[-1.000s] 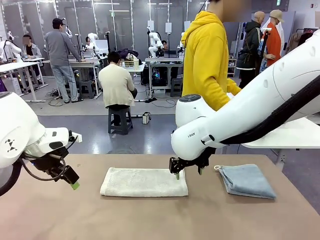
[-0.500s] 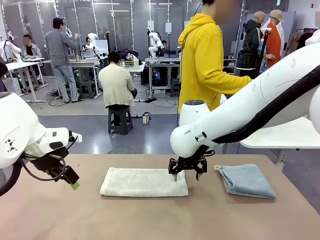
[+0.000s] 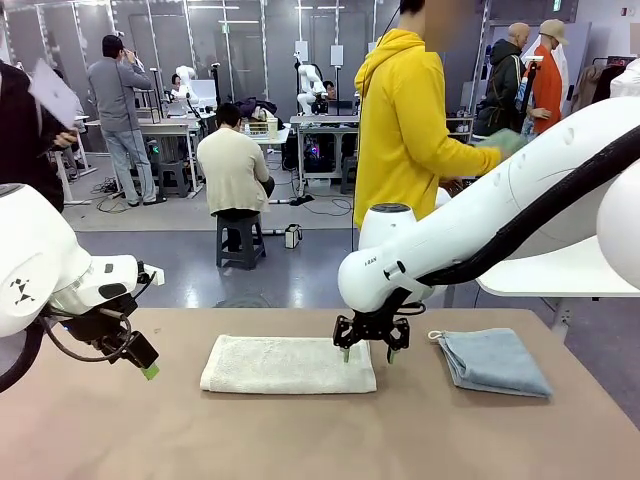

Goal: Fold the towels and place them in the basket.
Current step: When a person lays out a Towel with hook on the table, fold it in half twice.

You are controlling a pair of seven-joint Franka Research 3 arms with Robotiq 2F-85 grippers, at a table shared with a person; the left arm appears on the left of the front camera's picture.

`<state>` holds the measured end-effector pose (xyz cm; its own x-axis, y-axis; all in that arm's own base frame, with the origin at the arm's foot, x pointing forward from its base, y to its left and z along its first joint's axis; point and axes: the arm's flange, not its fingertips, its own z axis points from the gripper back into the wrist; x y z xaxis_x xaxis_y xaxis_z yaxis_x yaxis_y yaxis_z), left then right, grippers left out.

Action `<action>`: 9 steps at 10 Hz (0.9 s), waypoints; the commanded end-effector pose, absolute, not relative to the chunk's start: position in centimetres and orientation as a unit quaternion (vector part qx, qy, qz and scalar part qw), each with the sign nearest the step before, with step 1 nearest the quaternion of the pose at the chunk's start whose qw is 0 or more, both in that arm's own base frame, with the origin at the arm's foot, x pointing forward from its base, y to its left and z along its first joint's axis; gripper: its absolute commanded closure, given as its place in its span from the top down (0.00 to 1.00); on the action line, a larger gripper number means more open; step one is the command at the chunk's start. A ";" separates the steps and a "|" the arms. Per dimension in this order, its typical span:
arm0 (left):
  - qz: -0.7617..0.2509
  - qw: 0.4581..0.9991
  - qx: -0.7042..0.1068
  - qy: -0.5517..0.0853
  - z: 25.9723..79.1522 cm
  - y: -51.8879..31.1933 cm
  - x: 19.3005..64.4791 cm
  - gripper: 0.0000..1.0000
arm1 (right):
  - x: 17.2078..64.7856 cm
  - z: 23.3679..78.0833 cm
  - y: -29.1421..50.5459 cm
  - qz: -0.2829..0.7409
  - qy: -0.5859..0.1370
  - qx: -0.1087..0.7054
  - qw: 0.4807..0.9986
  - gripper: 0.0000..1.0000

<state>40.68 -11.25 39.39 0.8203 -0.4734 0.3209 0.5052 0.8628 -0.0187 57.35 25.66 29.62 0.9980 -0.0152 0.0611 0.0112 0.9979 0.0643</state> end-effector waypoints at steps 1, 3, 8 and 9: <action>-0.251 0.954 -0.044 -0.158 39.2 -11.6 40.8 1.00 | 57.9 28.9 25.8 -0.020 -0.028 0.044 0.998 0.87; -0.251 0.954 -0.044 -0.158 39.2 -11.6 40.8 1.00 | 58.0 28.8 25.7 -0.023 -0.026 0.044 0.998 0.28; -0.251 0.954 -0.044 -0.158 39.2 -11.6 40.8 1.00 | 58.2 28.6 25.6 -0.027 -0.021 0.050 0.998 0.00; -0.251 0.954 -0.044 -0.158 39.2 -11.6 40.8 1.00 | 58.3 28.7 25.6 -0.027 -0.021 0.050 0.998 0.00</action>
<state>40.68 -11.25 39.39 0.8203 -0.4734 0.3209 0.5052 0.8628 -0.0187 57.88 25.88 29.50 0.9977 -0.0475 0.0485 0.0428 0.9946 0.0950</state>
